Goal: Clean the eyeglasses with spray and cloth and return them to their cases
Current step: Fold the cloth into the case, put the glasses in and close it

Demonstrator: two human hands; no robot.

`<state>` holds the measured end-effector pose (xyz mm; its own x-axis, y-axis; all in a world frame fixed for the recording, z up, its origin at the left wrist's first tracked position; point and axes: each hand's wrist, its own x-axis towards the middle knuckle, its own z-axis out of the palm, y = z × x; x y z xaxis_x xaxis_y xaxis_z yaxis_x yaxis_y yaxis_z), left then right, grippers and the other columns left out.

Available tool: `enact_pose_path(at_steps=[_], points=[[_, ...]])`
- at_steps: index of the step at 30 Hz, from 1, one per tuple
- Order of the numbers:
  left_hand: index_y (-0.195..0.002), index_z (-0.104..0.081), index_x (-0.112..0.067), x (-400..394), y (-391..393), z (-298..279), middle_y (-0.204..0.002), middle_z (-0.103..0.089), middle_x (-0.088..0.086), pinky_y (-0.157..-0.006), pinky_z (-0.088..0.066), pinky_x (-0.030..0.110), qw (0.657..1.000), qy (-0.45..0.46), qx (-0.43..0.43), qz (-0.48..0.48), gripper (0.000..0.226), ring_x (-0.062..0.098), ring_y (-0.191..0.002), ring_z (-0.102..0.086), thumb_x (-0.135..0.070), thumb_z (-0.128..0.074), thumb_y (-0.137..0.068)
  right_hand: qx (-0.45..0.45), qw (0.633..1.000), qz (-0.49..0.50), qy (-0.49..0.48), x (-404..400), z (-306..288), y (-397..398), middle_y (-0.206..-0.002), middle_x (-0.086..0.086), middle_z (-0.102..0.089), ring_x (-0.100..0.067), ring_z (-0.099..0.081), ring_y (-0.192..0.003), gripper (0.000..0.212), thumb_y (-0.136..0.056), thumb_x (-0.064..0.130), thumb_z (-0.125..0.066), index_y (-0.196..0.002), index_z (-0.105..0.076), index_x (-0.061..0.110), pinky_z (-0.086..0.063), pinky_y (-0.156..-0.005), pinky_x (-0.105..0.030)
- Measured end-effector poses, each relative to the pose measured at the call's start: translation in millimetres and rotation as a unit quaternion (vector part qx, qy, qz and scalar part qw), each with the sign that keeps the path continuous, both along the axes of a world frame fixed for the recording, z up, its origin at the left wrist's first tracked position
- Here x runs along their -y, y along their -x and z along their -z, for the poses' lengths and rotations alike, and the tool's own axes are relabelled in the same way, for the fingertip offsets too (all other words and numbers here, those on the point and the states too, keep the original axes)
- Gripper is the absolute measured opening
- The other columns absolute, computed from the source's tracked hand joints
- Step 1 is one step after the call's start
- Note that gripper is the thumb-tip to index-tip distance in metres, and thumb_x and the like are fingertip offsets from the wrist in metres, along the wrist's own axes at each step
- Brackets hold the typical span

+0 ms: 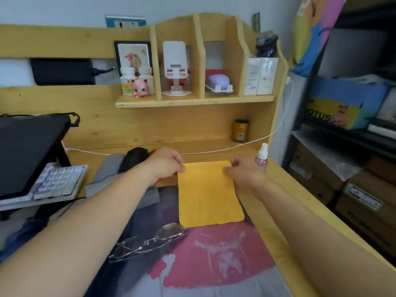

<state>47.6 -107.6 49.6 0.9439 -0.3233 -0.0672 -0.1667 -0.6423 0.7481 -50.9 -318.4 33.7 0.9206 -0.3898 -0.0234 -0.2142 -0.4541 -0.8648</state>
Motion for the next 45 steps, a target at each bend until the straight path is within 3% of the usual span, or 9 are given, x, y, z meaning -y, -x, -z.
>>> enact_pose_path(at_steps=[8,13,18,29,32,34,38,41,45], points=[[-0.083,-0.077,-0.026,-21,25,-4,-0.087,-0.07,-0.007,-0.063,-0.044,0.027,0.995,0.057,0.07,0.043,0.005,0.015,-0.072,-0.057,-0.024,-0.079,-0.087,0.125,0.99,-0.034,0.059,5,3,12,-0.087,0.004,-0.067,-0.01,-0.061,-0.082,0.011,-0.092,0.009,-0.068,-0.089,-0.067,0.019,-0.047,-0.068,-0.018],[-0.078,-0.08,-0.03,-40,49,-6,-0.086,-0.075,0.001,-0.077,-0.044,0.027,0.985,-0.061,0.05,0.156,0.006,0.016,-0.08,-0.063,-0.027,-0.085,-0.079,0.065,0.982,-0.127,0.124,12,8,47,-0.093,0.006,-0.071,-0.003,-0.064,-0.091,0.019,-0.086,0.003,-0.07,-0.081,-0.071,0.021,-0.049,-0.078,-0.018],[-0.082,-0.08,-0.026,-34,67,2,-0.067,-0.069,-0.021,-0.062,-0.041,0.012,0.975,-0.104,0.039,0.192,0.005,-0.004,-0.071,-0.061,-0.022,-0.082,-0.083,0.035,0.977,-0.139,0.158,18,19,68,-0.105,0.011,-0.067,-0.002,-0.059,-0.103,0.022,-0.085,0.002,-0.07,-0.079,-0.072,0.023,-0.045,-0.081,-0.008],[-0.09,-0.081,-0.042,-37,63,2,-0.103,-0.073,-0.015,-0.096,-0.046,0.026,0.946,-0.209,0.003,0.246,0.014,0.005,-0.102,-0.063,-0.029,-0.074,-0.091,0.03,0.955,-0.177,0.235,18,25,79,-0.118,0.008,-0.061,-0.003,-0.051,-0.111,0.038,-0.09,-0.006,-0.055,-0.089,-0.081,0.022,-0.029,-0.08,0.007],[-0.092,-0.078,-0.049,-35,58,-2,-0.105,-0.072,0.005,-0.081,-0.043,0.031,0.933,-0.255,0.008,0.254,0.026,0.019,-0.089,-0.059,-0.027,-0.062,-0.094,0.03,0.962,-0.16,0.22,21,21,80,-0.121,0.008,-0.059,-0.002,-0.048,-0.113,0.055,-0.086,-0.014,-0.041,-0.089,-0.081,0.023,-0.029,-0.084,0.003],[-0.098,-0.079,-0.04,-29,55,-4,-0.099,-0.07,-0.006,-0.075,-0.047,0.028,0.955,-0.207,0.042,0.206,0.024,0.018,-0.084,-0.062,-0.024,-0.061,-0.097,0.047,0.971,-0.124,0.201,24,16,74,-0.121,0.007,-0.061,-0.005,-0.051,-0.115,0.056,-0.086,-0.014,-0.038,-0.095,-0.078,0.023,-0.036,-0.089,-0.008],[-0.125,-0.066,-0.027,-8,50,6,-0.118,-0.064,-0.006,-0.089,-0.05,0.03,0.955,-0.234,0.088,0.161,0.029,0.015,-0.1,-0.06,-0.039,-0.06,-0.099,0.029,0.963,-0.132,0.235,16,13,44,-0.124,0.007,-0.063,-0.011,-0.056,-0.116,0.031,-0.102,0.014,-0.047,-0.123,-0.068,0.022,-0.043,-0.091,-0.021],[-0.112,-0.066,-0.029,-1,42,13,-0.113,-0.064,-0.006,-0.097,-0.048,0.037,0.94,-0.287,0.092,0.159,0.023,0.018,-0.104,-0.059,-0.045,-0.065,-0.094,-0.016,0.932,-0.18,0.315,8,18,22,-0.117,0.005,-0.066,-0.017,-0.058,-0.111,0.027,-0.1,0.026,-0.053,-0.122,-0.069,0.022,-0.048,-0.091,-0.032],[-0.099,-0.066,-0.024,1,38,4,-0.098,-0.063,-0.004,-0.067,-0.044,0.027,0.93,-0.304,0.044,0.202,0.019,0.013,-0.084,-0.056,-0.04,-0.073,-0.09,-0.058,0.921,-0.213,0.32,8,13,15,-0.095,0.013,-0.058,-0.009,-0.056,-0.09,0.016,-0.094,0.031,-0.066,-0.11,-0.067,0.027,-0.044,-0.073,-0.024]])
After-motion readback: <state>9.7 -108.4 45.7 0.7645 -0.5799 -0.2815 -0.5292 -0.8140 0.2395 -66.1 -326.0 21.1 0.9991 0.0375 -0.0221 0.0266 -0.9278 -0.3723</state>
